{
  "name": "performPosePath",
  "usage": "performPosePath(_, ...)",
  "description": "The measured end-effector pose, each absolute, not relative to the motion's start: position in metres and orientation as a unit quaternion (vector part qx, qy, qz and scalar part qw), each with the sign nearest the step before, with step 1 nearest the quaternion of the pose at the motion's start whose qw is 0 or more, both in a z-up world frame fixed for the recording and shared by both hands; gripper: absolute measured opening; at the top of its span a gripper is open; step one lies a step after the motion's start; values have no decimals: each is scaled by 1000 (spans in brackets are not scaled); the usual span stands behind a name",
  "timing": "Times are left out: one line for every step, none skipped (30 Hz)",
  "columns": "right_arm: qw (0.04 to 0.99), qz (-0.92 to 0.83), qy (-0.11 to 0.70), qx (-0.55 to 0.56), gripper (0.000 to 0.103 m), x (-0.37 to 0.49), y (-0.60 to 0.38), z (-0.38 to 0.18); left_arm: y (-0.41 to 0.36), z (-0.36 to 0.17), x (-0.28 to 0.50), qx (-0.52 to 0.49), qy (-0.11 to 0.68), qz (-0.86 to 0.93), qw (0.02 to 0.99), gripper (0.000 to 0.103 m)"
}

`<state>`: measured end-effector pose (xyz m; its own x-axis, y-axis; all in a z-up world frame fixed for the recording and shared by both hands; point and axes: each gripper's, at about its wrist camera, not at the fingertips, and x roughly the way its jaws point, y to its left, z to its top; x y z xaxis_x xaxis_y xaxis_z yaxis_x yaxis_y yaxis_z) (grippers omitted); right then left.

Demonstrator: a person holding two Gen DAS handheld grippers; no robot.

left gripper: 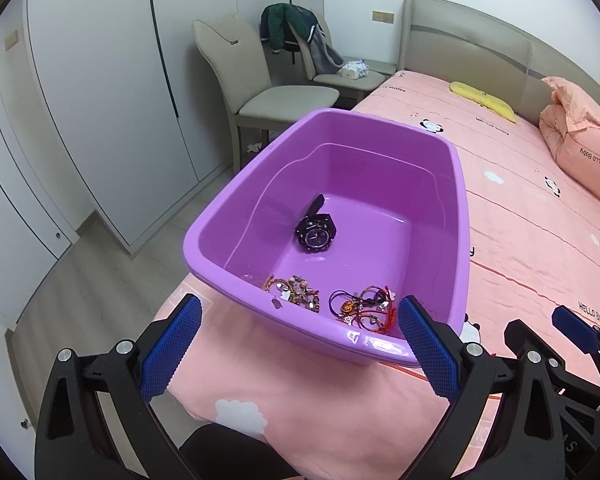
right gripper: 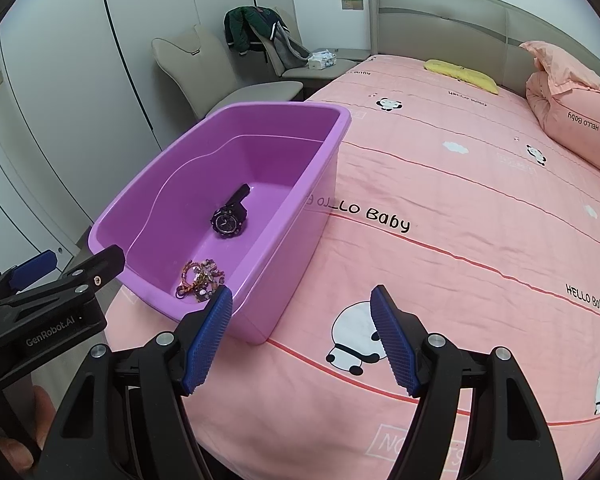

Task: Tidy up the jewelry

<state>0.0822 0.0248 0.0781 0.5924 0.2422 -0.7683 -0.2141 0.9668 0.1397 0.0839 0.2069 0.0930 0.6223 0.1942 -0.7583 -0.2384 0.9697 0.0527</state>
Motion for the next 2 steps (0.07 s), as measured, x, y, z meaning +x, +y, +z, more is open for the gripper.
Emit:
performPosePath(892,128,433,16,68,82,25,78,207,94,83,-24,416,121,901,97)
performPosePath(892,128,433,15,68,82,25,78,207,94,83,-23,415,121,901,97)
